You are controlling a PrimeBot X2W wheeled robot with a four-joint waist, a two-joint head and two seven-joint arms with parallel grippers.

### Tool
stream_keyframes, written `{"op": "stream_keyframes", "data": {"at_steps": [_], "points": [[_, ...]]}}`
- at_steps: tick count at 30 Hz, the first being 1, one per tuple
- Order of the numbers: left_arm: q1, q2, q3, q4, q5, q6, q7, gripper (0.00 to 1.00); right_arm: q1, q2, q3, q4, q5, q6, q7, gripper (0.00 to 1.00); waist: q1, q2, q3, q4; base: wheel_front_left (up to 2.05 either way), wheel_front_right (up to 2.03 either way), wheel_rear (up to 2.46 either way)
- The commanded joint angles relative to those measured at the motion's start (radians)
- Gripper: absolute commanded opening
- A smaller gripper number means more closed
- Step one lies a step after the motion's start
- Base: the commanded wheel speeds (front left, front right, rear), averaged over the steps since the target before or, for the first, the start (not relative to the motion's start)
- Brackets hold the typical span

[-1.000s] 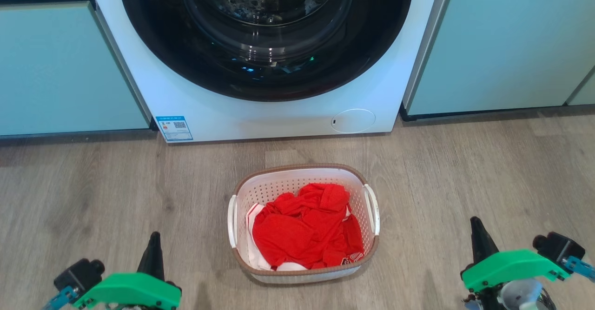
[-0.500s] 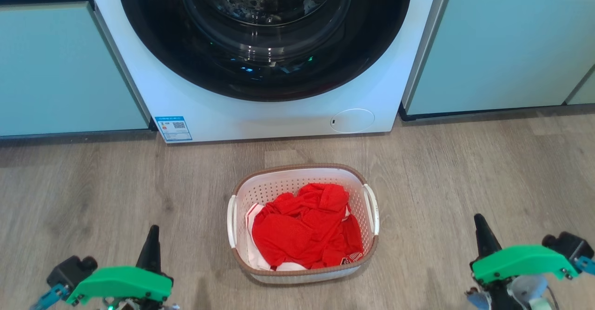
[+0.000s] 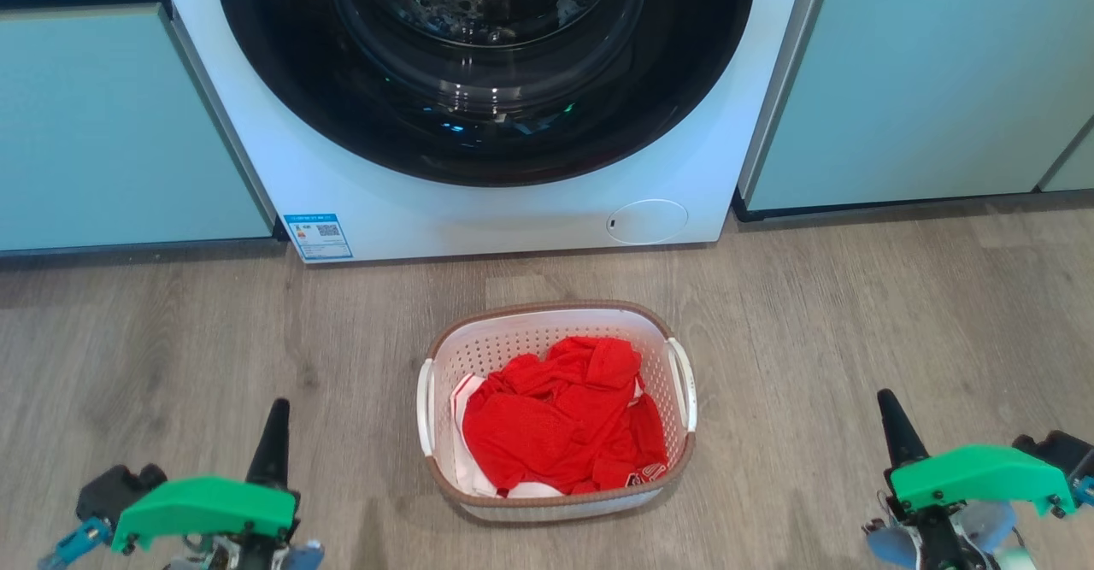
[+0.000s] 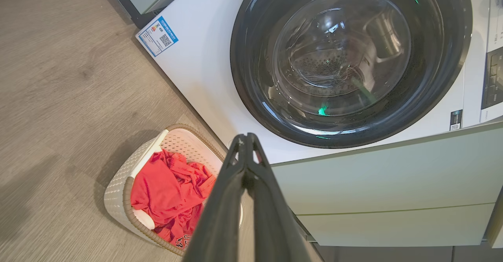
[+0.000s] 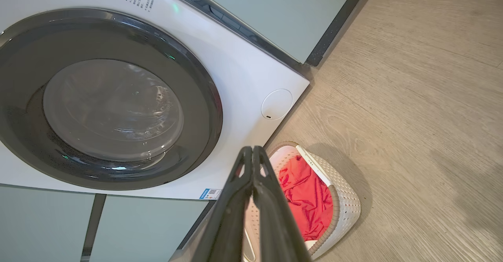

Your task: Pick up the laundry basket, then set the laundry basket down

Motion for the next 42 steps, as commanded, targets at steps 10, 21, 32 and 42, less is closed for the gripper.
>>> {"op": "stream_keyframes", "data": {"at_steps": [10,21,32,42], "points": [[-0.087,0.017,0.053,-0.026,-0.142,-0.029,0.038,0.0,-0.069,-0.02,-0.008,-0.043,0.147,-0.001,0.038,0.0,0.0,0.0,0.0,-0.002,0.0,0.0,0.0],[-0.109,0.018,0.072,-0.023,-0.252,-0.047,0.067,0.0,-0.08,-0.02,-0.023,-0.047,0.261,-0.001,0.068,0.0,0.0,0.0,0.0,-0.003,0.0,0.0,0.0],[-0.133,0.019,0.094,-0.021,-0.374,-0.066,0.099,0.0,-0.092,-0.02,-0.04,-0.051,0.385,-0.001,0.1,0.0,0.0,0.0,0.0,-0.005,0.0,0.0,0.0],[-0.155,0.02,0.113,-0.018,-0.483,-0.084,0.129,0.0,-0.103,-0.02,-0.056,-0.054,0.498,-0.001,0.13,0.0,0.0,0.0,0.0,-0.007,0.0,0.0,0.0]]}}
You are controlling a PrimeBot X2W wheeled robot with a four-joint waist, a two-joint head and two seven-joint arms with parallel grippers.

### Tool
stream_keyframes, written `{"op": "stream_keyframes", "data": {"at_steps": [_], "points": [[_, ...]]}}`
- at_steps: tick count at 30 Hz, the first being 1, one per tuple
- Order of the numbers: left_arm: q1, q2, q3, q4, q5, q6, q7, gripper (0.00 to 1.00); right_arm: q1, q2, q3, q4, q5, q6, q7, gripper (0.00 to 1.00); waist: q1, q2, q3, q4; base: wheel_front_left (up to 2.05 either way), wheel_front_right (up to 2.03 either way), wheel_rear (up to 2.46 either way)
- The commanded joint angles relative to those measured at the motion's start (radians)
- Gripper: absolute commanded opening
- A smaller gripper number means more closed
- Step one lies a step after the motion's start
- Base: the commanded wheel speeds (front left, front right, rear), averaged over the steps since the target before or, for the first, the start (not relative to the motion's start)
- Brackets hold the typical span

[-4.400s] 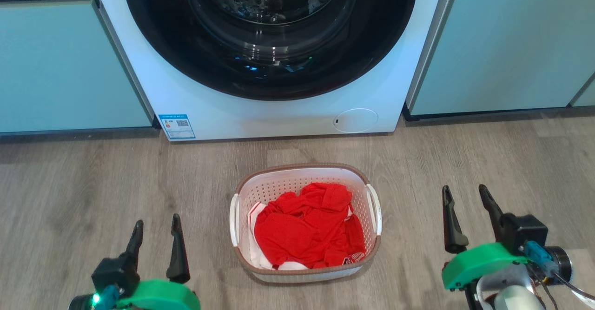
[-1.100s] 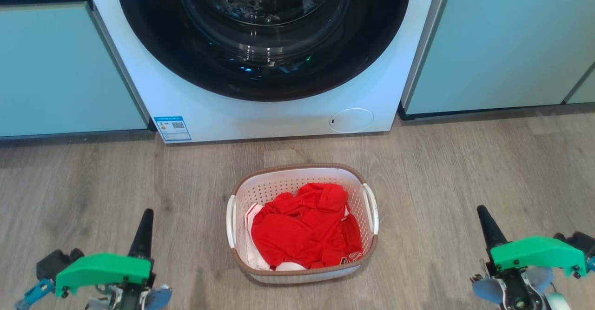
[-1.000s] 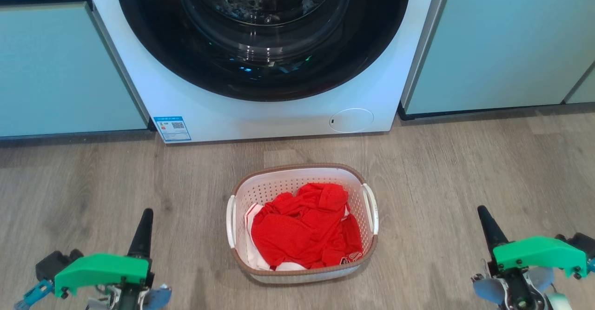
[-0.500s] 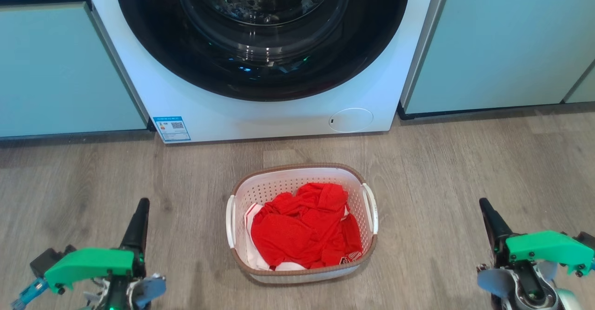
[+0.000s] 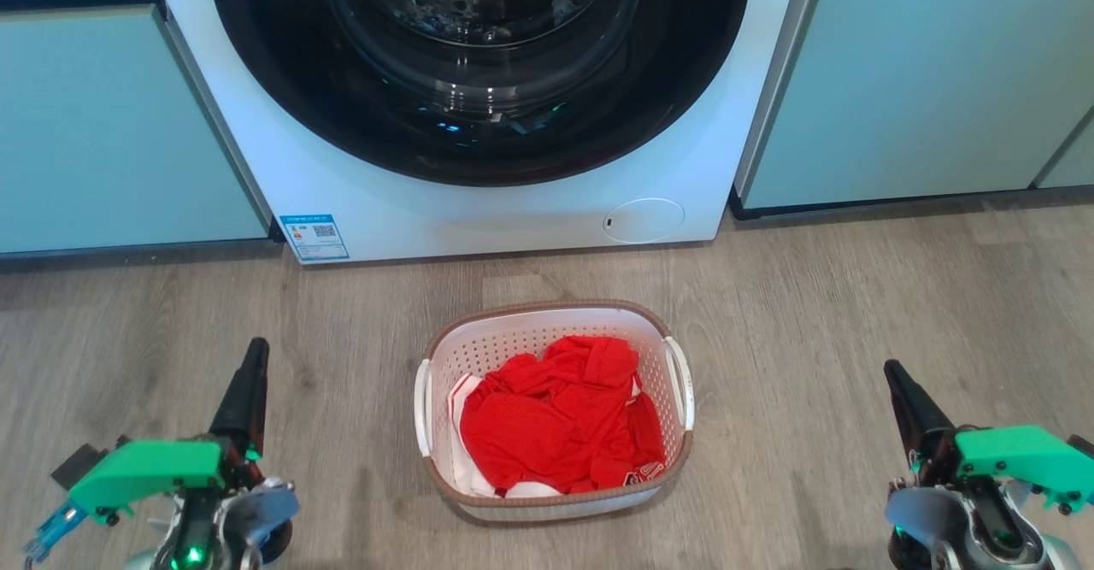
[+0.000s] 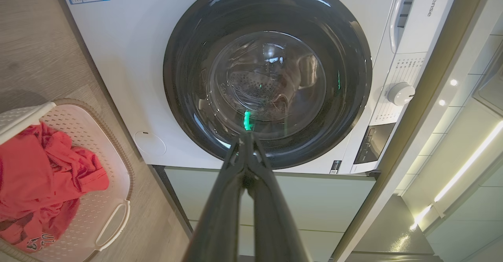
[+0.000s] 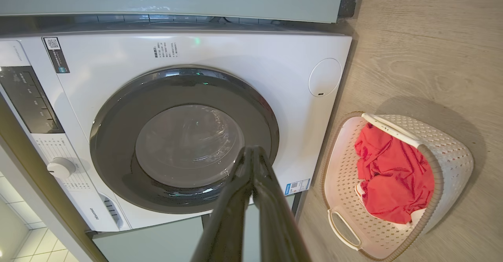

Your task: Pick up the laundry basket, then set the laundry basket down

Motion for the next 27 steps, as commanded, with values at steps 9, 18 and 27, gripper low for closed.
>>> {"op": "stream_keyframes", "data": {"at_steps": [9,18,27], "points": [[-0.059,0.017,0.046,-0.03,-0.024,-0.012,0.013,0.0,-0.063,-0.017,0.011,-0.04,0.025,-0.002,0.012,0.0,0.0,0.0,0.0,0.0,0.0,0.0,0.0],[-0.059,0.016,0.048,-0.029,-0.023,-0.012,0.014,0.0,-0.063,-0.014,0.008,-0.039,0.023,-0.002,0.014,0.0,0.0,0.0,0.0,0.0,0.0,0.0,0.0],[-0.06,0.015,0.05,-0.029,-0.021,-0.012,0.016,0.0,-0.064,-0.013,0.005,-0.039,0.021,-0.002,0.016,0.0,0.0,0.0,0.0,0.0,0.0,0.0,0.0]]}}
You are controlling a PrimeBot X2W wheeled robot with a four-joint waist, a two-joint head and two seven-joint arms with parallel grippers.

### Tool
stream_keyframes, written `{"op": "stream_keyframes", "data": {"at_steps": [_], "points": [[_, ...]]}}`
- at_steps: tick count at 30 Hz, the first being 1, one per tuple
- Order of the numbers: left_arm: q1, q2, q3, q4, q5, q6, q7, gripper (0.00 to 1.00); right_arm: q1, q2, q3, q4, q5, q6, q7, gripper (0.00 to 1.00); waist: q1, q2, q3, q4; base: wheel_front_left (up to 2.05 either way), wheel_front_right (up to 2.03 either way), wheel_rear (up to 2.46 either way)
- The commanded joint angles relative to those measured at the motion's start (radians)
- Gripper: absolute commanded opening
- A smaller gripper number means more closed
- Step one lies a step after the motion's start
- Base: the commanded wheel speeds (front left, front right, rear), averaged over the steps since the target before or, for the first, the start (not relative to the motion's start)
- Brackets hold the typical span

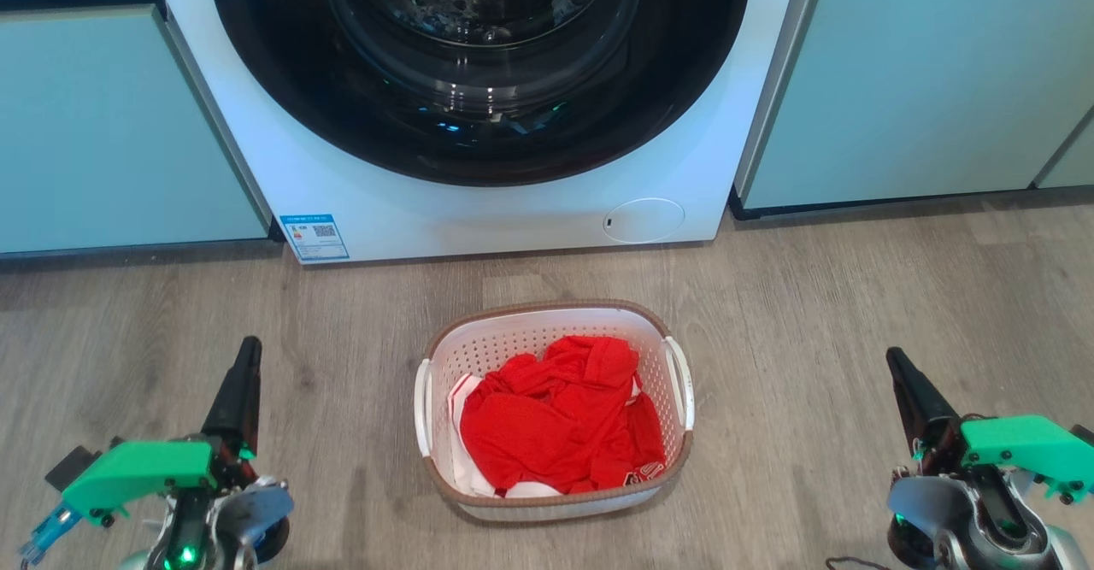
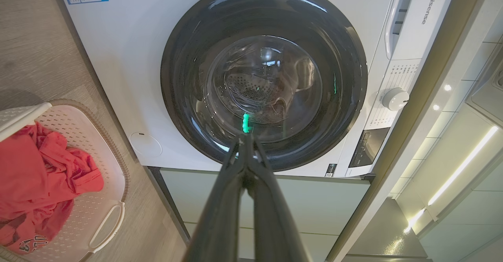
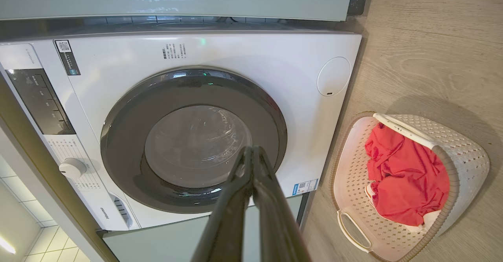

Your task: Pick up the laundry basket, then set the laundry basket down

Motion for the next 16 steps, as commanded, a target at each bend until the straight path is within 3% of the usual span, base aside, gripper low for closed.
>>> {"op": "stream_keyframes", "data": {"at_steps": [1,16], "points": [[-0.058,0.015,0.034,-0.029,0.001,-0.007,0.007,0.0,-0.045,-0.013,0.015,-0.036,-0.002,-0.002,0.007,0.0,0.0,0.0,0.0,0.0,0.0,0.0,0.0],[-0.058,0.014,0.036,-0.029,0.003,-0.007,0.009,0.0,-0.046,-0.01,0.011,-0.035,-0.006,-0.002,0.01,0.0,0.0,0.0,0.0,0.0,0.0,0.0,0.0]]}}
